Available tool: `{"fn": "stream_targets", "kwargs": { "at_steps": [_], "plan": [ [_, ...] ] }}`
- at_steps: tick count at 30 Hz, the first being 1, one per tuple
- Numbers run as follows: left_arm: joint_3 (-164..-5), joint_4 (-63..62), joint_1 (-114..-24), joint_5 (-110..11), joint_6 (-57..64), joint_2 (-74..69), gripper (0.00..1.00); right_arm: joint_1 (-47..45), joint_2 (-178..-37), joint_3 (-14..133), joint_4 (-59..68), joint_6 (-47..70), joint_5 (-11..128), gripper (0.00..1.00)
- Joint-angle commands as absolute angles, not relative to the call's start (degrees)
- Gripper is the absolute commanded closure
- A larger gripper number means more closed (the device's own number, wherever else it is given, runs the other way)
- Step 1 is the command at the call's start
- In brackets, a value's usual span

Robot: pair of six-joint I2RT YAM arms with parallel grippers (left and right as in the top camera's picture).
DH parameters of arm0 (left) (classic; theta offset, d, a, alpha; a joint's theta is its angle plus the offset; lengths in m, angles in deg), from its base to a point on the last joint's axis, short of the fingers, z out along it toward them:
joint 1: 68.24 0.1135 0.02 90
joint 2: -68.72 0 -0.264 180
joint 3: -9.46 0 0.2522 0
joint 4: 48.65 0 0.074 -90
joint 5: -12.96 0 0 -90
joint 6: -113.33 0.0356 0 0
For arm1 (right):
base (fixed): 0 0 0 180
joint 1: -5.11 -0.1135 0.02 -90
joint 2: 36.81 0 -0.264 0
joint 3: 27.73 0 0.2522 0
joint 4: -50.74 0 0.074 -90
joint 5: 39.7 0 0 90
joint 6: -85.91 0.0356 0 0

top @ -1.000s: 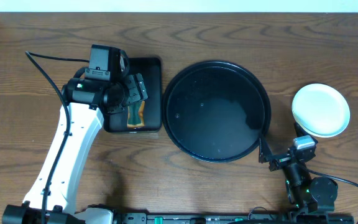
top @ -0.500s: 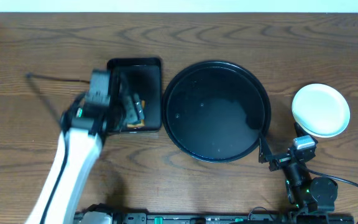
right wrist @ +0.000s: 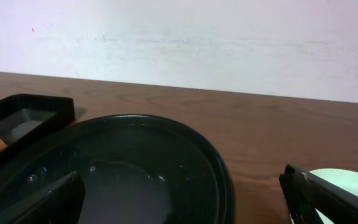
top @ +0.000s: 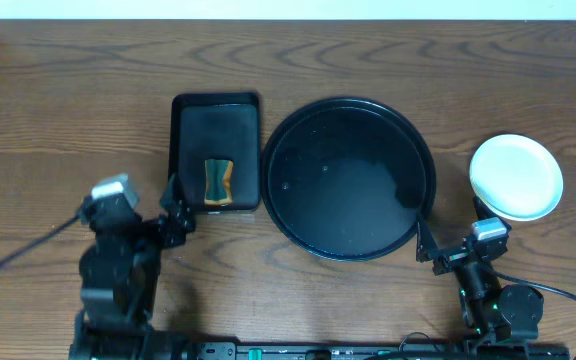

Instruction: Clean dirty plates on tray and stack at the side

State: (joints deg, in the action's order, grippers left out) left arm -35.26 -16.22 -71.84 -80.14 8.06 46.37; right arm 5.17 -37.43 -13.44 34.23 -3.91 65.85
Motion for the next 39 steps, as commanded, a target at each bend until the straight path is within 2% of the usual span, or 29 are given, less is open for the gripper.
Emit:
{"fn": "stream_targets", "kwargs": {
  "at_steps": [1, 9, 16, 30, 39],
  "plan": [
    [-29.4, -19.3, -70.4, -81.0, 10.2, 53.2, 0.15, 5.5, -37.1, -13.7, 34.2, -4.4, 65.5, 0.01],
    [-14.1, -31.5, -70.0, -80.9, 10.2, 68.7, 0.15, 5.5, -37.1, -13.7, 34.2, -4.4, 65.5, 0.01],
    [-4.9, -40.8, -69.9, -81.0, 10.2, 68.6, 0.15, 5.5, -37.1, -13.7, 34.2, -4.4, 65.5, 0.01],
    [-4.5, -30.8, -69.9, -80.7, 10.0, 68.5, 0.15, 5.5, -37.1, -13.7, 34.2, -4.4, 65.5, 0.01],
    [-4.6, -31.0, -69.9, -80.7, 10.0, 67.7, 0.15, 5.5, -37.1, -13.7, 34.2, -4.4, 65.5, 0.01]
  ]
}}
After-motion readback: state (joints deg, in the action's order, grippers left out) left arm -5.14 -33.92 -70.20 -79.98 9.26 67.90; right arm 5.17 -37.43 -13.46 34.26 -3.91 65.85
